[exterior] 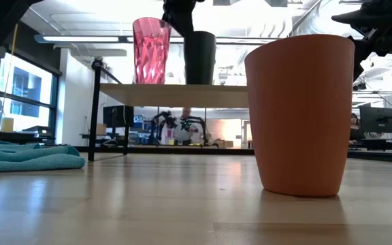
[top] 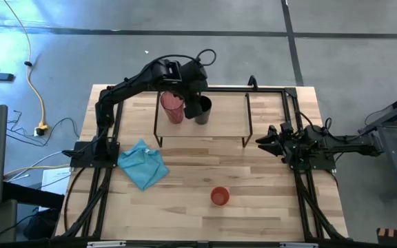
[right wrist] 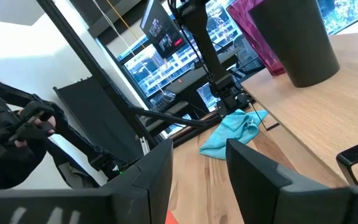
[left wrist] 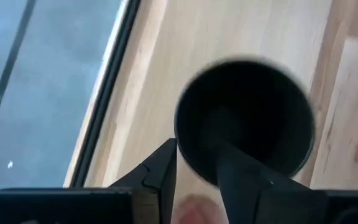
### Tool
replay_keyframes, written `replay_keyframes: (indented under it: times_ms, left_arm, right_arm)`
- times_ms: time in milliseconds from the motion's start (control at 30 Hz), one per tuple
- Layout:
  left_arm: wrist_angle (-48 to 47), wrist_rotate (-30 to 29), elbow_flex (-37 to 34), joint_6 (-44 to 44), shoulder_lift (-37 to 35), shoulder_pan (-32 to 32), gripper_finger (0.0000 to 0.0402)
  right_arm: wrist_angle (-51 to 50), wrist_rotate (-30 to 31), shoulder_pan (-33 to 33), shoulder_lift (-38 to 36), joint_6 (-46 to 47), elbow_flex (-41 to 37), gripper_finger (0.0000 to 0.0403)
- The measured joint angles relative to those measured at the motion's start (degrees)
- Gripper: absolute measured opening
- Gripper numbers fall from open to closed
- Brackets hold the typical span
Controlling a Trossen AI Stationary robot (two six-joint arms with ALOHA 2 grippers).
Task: Stack small to large cups/mugs on shelf
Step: Put the orange cup on the shelf
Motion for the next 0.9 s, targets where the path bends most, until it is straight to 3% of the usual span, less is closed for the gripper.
replay_keyframes:
  times_ms: [300,500,700,900]
  left_arm:
    - [3.0,0.1,0.0,-0.3,-4.8,0.0,0.0097]
    - [2.6,0.3,0.0,-3.1,-11.8,-2.8,0.0097]
    - [2.3,1.6,0.0,-6.4,-20.2,-9.5,0.0097]
    - [0.5,4.6,-0.1,-9.9,-25.3,-19.4,0.0097]
  right_arm:
    - [0.0,0.0,0.0,0.0,1.1,0.0,0.0142]
    - [-0.1,-0.2,0.0,0.0,4.4,0.0,0.0142]
    - [2.0,-1.2,0.2,0.0,6.8,0.0,0.0142]
    - [13.1,2.6,2.8,0.8,0.5,0.1,0.0142]
